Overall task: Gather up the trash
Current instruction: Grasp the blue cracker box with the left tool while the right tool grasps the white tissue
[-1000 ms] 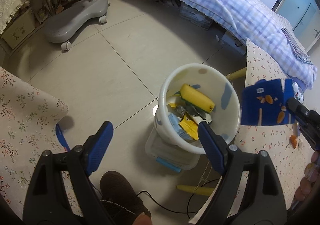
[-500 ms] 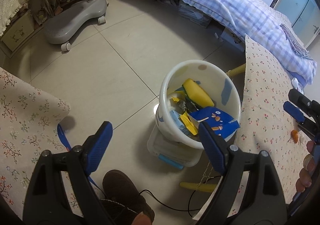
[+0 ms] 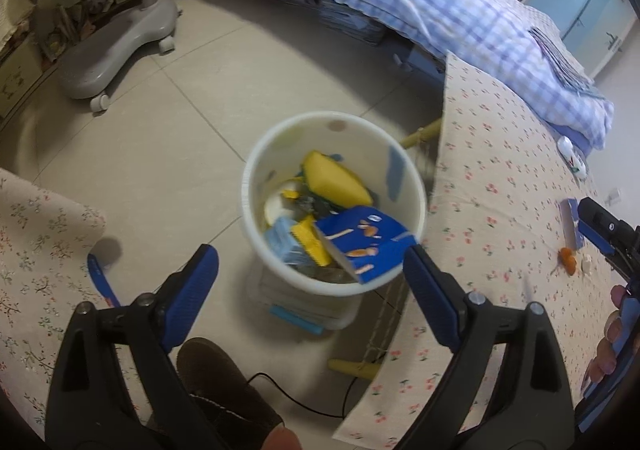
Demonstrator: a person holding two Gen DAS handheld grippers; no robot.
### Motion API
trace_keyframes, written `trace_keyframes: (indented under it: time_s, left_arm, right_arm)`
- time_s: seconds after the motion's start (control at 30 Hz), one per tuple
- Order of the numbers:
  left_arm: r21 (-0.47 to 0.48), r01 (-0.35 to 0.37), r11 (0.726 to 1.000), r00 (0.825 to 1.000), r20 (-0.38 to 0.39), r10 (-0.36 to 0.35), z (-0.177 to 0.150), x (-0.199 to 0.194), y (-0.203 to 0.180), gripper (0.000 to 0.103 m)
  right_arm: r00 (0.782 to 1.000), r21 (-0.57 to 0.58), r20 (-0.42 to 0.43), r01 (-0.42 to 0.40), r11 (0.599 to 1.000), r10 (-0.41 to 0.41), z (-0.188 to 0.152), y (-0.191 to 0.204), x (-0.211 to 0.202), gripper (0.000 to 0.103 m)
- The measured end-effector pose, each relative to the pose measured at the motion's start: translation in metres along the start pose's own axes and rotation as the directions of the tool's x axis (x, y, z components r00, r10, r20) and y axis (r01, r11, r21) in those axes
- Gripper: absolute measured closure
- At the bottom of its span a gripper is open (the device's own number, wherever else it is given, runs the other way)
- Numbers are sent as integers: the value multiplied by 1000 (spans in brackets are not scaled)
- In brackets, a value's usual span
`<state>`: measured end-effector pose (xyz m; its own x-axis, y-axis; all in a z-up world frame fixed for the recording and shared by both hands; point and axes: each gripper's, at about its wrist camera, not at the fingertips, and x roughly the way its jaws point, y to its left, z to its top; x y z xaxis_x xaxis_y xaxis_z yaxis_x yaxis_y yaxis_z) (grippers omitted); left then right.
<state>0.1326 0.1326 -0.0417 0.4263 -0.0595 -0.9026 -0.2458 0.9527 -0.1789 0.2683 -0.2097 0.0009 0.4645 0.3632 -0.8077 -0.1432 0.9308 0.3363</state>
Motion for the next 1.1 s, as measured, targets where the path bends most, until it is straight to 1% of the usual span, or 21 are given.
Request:
trace_keyframes:
  time_s: [0.07,0.2,0.3,0.37,0.47,0.67,0.9,0.97,1.1]
  left_arm:
    - [19,2,1000,1000,-7,-2,0,2,-11,7]
    - [46,9,999,1000,-19,-8,-1,6,-35,7]
    - [62,26,998,999,-27,-24,-1,9,-56,7]
    - [70,37,997,999,-33,-35,-1,11,-67,7]
    - [90,51,995,998,-45,-47,-2,16,-88,7]
    - [135,80,988,995,-65,-71,-7,25,-130,7]
    - [172,82,982,995,-65,-71,-13,32,-167,7]
    - [187,82,979,995,-66,-71,-15,35,-178,7]
    - [212,84,974,995,-70,-70,-18,41,-196,7]
  right_arm:
    - [999,6,8,51,999,-51,1,-17,-9,20]
    - [990,24,-1,139,990,-139,3,-51,-21,19]
    - [976,45,-5,216,975,-216,4,-82,-32,19]
    - [962,65,-12,271,960,-271,4,-107,-40,19]
    - [946,97,-23,325,941,-325,4,-141,-51,18]
    - [922,171,-64,386,906,-381,0,-199,-65,18]
    - [899,258,-127,438,861,-419,-10,-250,-67,18]
    - [899,286,-133,438,852,-417,-13,-263,-69,18]
    - [902,307,-142,432,848,-408,-17,-278,-67,20]
